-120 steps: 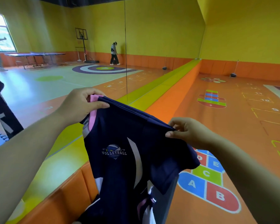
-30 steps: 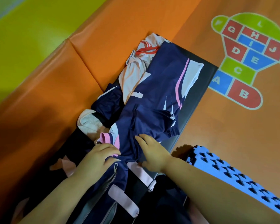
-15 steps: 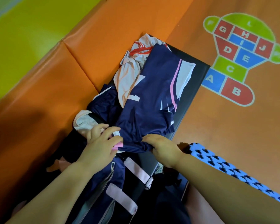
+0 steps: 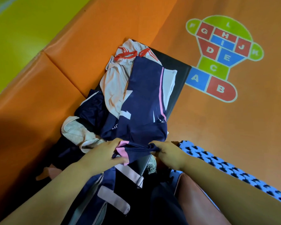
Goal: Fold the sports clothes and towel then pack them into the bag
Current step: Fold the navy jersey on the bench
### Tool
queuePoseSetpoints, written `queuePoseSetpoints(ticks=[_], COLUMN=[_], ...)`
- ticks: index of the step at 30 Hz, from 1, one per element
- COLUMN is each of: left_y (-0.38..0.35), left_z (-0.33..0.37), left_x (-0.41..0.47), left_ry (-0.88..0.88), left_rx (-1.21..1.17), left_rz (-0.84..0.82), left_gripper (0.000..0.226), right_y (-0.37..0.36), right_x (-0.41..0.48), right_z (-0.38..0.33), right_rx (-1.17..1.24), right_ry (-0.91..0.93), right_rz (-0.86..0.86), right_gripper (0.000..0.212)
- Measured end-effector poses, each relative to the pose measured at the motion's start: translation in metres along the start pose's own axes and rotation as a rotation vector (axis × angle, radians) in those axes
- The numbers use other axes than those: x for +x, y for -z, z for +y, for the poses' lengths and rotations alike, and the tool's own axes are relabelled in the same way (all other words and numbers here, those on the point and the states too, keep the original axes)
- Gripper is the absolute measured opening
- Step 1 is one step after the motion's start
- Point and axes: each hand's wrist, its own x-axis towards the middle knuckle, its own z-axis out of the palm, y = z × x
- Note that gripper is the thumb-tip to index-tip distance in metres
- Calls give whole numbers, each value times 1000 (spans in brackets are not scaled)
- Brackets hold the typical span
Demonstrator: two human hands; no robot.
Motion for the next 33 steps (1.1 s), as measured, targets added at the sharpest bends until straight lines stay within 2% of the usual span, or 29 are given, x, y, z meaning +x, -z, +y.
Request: queuePoseSetpoints(ticks=[2, 4, 5, 6, 8, 11, 15, 17, 20, 23, 27, 30, 33], left_y=[3, 6, 4, 7, 10, 24, 46, 55, 71, 88, 114, 131, 141], left_z=[4, 7, 3, 5, 0, -1, 4, 6, 10, 12, 17, 12, 3], left_x=[0, 1, 3, 2, 6, 10, 22, 34, 62, 103, 175, 239, 305], left_ry=[-9, -28, -18, -17, 8, 76, 92, 92, 116, 144, 166, 170, 168], left_rx=[40, 98, 90, 67, -11, -198, -344, -378, -418, -570, -721, -683, -632], left_rz=[-44, -12, 19, 55, 123, 173, 172, 216, 301, 337, 394, 449, 503], left_gripper=[42, 20, 25, 29, 14, 8, 21, 27, 43, 58, 59, 51, 48], right_y=[0, 0, 1, 1, 4, 11, 19, 25, 41, 68, 113, 144, 172], right_x=[-3, -5, -6, -7, -9, -9, 0, 11, 33, 64, 121, 170, 222], right_z=[1, 1, 0, 0, -3, -7, -1, 4, 8, 14, 29, 48, 73], right_rx=[29, 57, 75, 94, 157, 271, 366, 401, 496, 572, 677, 742, 750], right_ry=[-15, -23, -22, -21, -25, -35, -22, -25, -17, -28, -23, -30, -63], right_rz=[3, -2, -4, 0, 18, 44, 74, 85, 120, 152, 169, 177, 207], right_gripper=[31, 24, 24, 27, 34, 32, 26, 13, 19, 23, 21, 26, 22])
